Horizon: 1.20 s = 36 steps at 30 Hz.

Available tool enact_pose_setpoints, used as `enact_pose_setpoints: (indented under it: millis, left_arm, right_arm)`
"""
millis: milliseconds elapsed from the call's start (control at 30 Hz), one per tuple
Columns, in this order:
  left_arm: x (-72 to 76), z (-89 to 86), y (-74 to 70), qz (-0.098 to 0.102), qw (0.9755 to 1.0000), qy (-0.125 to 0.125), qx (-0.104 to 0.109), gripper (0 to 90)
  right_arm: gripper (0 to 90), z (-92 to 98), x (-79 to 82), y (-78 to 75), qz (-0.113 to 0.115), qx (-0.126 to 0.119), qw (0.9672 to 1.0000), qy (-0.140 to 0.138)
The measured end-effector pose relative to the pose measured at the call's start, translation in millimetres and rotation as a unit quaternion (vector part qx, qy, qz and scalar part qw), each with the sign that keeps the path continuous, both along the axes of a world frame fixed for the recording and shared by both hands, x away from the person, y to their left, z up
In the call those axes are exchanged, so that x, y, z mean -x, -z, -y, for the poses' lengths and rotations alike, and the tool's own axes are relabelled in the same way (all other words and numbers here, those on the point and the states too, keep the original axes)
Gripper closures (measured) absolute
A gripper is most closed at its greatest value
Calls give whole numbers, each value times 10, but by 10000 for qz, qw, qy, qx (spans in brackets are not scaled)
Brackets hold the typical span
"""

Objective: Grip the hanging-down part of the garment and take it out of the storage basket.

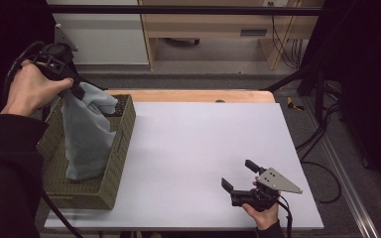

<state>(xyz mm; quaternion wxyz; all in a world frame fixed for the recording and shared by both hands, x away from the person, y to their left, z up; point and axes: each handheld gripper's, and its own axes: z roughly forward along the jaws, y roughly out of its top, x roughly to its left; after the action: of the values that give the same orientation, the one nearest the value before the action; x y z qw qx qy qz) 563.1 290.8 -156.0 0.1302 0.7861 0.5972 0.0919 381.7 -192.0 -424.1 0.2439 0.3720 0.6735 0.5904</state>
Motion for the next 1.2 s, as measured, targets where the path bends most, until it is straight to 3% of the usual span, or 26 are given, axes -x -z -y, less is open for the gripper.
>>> enact_pose_setpoints:
  millis: [267,533,867,1200]
  left_arm:
    - [40,-45,-205,119,9999,-37,-9,790]
    - [76,46,-406,261,9996,38,-35,790]
    - [54,89,-454,264,9996,91,-40,790]
    - [34,80,-487,265,9996,89,-40,790]
  right_arm:
    - [3,-244,-148,-108,58,-91,9996,-271]
    - [6,-522,-310,-237,171,-228,9982,-522]
    - [11,-922,-479,-353,195,-359,9961,-782]
    - [31,-1515,-730,-462,152,-378,9917,-1223]
